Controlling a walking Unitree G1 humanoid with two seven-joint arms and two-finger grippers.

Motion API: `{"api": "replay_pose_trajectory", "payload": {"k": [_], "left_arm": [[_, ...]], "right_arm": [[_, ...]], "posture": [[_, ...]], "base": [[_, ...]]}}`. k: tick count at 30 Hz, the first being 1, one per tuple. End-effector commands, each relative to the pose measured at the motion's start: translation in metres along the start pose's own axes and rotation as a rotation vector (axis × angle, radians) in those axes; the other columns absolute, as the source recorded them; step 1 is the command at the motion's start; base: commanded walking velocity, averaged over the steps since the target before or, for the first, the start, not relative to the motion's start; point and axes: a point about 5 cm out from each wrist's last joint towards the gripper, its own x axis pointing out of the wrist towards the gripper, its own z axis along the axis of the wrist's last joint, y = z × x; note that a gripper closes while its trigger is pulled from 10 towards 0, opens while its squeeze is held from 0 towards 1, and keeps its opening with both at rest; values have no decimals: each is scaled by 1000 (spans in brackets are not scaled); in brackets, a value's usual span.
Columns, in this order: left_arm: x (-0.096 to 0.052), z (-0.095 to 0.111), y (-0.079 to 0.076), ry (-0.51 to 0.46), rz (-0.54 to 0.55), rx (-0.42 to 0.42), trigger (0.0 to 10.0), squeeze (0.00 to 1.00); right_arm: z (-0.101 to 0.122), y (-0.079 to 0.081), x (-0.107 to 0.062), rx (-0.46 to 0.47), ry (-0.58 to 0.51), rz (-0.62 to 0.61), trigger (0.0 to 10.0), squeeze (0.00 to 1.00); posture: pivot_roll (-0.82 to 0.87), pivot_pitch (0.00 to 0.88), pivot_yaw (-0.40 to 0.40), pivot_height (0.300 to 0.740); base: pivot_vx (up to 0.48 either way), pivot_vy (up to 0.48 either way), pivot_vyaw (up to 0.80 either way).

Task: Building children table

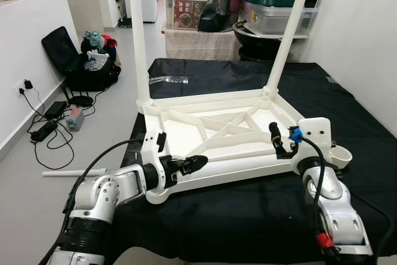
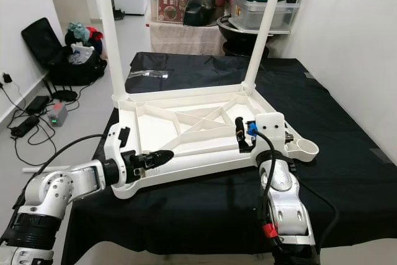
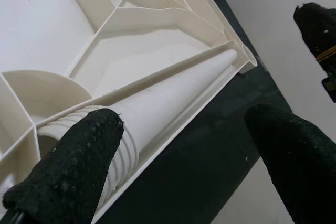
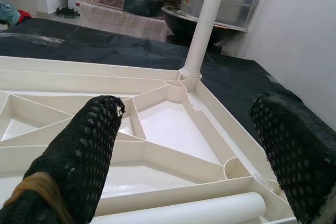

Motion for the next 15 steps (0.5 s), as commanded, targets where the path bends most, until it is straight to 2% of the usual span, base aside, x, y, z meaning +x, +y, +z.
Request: {"api": "replay_pose_trajectory", "payload": {"k": [1,15], "left_arm": [[-4,-7,9,24,54,-30,10000,0],[-12,-1,7,-2,76,-39,10000,0]], "right_arm": [[1,1,0,4,0,3,10000,0],[1,2,1,9,-1,5,10000,0]], "posture": [[38,0,-60,740],[48,0,-62,740]], "base": [[0,0,0],[0,0,0]]}}
